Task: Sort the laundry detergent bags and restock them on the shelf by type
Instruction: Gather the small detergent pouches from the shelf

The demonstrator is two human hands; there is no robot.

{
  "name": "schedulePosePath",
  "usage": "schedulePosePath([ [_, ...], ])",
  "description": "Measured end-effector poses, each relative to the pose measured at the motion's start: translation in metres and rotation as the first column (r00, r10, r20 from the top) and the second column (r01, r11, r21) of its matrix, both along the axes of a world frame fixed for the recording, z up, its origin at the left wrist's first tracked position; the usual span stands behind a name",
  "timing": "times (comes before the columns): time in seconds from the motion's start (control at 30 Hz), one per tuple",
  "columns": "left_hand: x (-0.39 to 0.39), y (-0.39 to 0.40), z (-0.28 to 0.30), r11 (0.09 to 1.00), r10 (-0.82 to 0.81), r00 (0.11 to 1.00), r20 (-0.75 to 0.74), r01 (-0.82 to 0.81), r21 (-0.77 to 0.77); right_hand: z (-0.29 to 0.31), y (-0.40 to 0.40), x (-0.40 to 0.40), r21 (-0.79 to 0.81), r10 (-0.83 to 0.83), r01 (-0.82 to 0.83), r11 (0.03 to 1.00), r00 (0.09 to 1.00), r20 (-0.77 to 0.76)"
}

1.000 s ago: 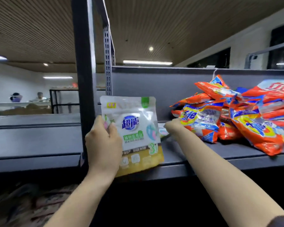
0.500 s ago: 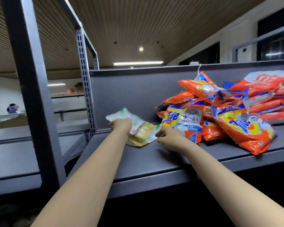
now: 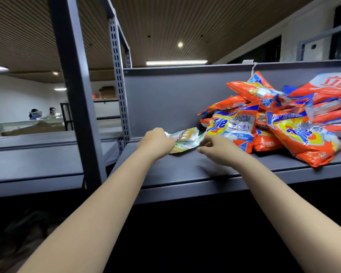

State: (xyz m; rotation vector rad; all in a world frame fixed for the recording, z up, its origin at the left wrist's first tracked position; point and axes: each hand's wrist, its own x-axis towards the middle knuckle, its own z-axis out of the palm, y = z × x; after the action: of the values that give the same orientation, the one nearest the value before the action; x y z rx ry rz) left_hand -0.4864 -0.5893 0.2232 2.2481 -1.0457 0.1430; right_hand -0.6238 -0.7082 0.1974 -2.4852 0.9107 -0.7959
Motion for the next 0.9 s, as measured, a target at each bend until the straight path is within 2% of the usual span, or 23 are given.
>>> schedulePosePath([
  [0.17, -0.024, 0.051, 0.001, 0.997, -0.065, 0.992, 0.105, 0.061, 0.04, 0.007, 0.038, -0.016, -0.073, -0.054, 0.052, 0.996, 0.998, -0.023],
  [0.27, -0.037, 0.09, 0.001, 0.991, -0.137, 0.984, 0.113, 0.135, 0.024, 0.009, 0.072, -0.025, -0.099, -0.077, 0.077, 0.992, 0.997, 0.002],
  [0.47, -0.034, 0.19, -0.009, 0.982, -0.19, 0.97, 0.154, 0.188, 0.024, 0.0, 0.158, -0.022, -0.086, -0.02, 0.025, 0.996, 0.998, 0.061],
  [0.67, 0.018, 0.292, -0.036, 0.992, -0.102, 0.988, 0.112, 0.093, 0.084, -0.027, 0.245, 0.012, -0.047, 0.064, -0.061, 0.997, 0.996, 0.057],
  [0.9, 0.089, 0.408, -0.078, 0.981, 0.083, 0.994, 0.066, -0.093, 0.171, -0.077, 0.334, 0.073, 0.058, 0.136, -0.133, 0.989, 0.989, -0.052],
])
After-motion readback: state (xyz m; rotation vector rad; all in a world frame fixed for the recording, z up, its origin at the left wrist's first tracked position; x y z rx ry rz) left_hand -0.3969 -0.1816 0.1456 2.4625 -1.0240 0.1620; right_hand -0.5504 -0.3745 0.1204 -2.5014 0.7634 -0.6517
